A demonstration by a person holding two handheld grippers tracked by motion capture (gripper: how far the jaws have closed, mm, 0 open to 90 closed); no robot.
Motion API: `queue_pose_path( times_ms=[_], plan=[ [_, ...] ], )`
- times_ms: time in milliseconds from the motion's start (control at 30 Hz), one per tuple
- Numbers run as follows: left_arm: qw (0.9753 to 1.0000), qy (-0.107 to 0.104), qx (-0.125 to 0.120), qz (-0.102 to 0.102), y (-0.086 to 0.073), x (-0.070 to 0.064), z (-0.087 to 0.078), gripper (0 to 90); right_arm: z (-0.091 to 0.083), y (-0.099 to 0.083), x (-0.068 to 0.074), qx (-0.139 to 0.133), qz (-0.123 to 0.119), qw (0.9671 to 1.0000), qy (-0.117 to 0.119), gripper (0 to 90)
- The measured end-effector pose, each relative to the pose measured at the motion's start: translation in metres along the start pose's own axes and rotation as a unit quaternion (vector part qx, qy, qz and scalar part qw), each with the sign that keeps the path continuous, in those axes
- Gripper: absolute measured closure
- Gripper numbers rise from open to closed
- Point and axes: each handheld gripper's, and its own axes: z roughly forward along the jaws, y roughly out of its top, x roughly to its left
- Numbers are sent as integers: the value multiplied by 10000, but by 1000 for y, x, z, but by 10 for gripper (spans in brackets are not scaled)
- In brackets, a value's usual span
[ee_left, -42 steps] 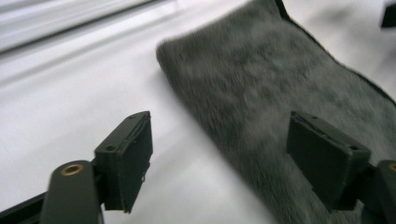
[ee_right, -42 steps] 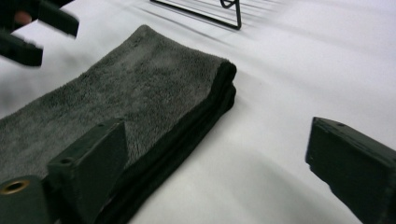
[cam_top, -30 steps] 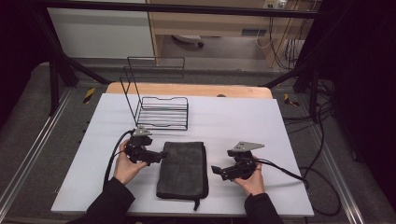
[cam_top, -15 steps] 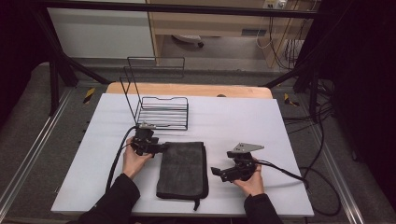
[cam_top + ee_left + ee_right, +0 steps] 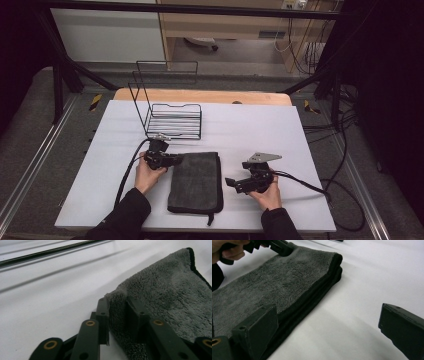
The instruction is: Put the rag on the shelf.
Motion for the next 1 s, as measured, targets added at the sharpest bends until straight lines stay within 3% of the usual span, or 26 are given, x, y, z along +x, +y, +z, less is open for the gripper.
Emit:
queue_pose_path(
  times_ms=[167,367,600,767,800,1000],
  plan=[
    [10000,30,10,66,-1,-2,1,761,4,9,-5,-105,190,9998,-35,83],
    [9999,76,-27,103,-2,-4,1,767,17,24,-6,-88,218,9996,-157,161],
    [9998,102,-47,159,-4,-4,1,768,52,43,-8,61,410,9989,-222,292],
    [9997,127,-53,190,-4,-5,1,768,68,47,-9,148,440,9984,-329,372],
    [9997,126,-54,191,-4,-5,1,767,72,48,-9,214,467,9981,-342,432],
    [9997,118,-63,206,-4,-5,1,767,77,48,-7,388,306,9983,-298,545]
  ],
)
